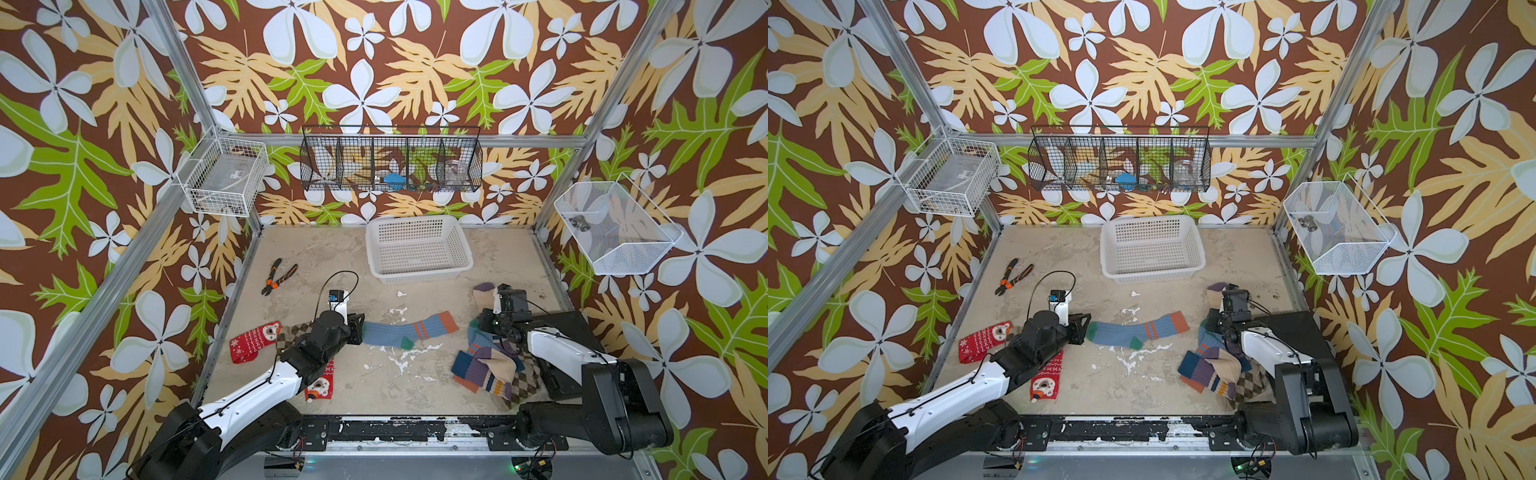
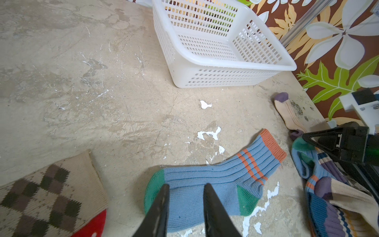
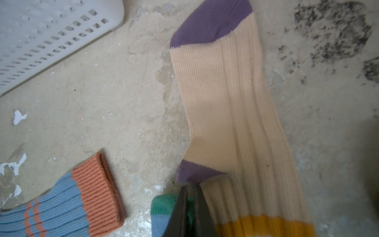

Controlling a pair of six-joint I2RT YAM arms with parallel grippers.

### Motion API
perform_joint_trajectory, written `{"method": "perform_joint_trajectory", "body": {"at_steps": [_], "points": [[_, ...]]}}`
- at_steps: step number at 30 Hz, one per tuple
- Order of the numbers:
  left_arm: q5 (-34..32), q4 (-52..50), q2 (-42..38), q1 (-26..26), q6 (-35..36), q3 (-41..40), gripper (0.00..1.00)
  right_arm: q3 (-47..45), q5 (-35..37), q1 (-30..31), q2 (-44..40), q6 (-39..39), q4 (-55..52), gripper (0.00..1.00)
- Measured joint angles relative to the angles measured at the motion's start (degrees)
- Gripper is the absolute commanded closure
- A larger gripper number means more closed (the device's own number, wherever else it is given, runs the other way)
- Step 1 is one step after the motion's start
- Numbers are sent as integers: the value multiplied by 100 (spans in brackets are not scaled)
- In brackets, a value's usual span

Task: Place the socks together as a pair
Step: Pick up the sock, then place the sock at the center of the board.

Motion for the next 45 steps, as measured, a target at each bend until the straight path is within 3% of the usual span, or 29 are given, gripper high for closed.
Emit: {"method": "perform_joint_trajectory", "body": {"at_steps": [18,26,32,39,45], "points": [[151,-118,-175,0,-144,280,69,2037,-330,39,-1915,-208,-1084,100],[136,-201,-474,0,-203,286,69,2472,-824,1322,-2031,-247,-1604,100],[7,-343,-688,0,-254,282,69,2872,-1084,1436,-2208,-203,-1790,100],[-96,-448,-1054,0,-275,282,69,3348,-2658,1532,-2013,-181,-1838,100],[-164,-457,-1193,2,-297,282,68,3377,-3427,1613,-2170,-442,-2570,100]]}}
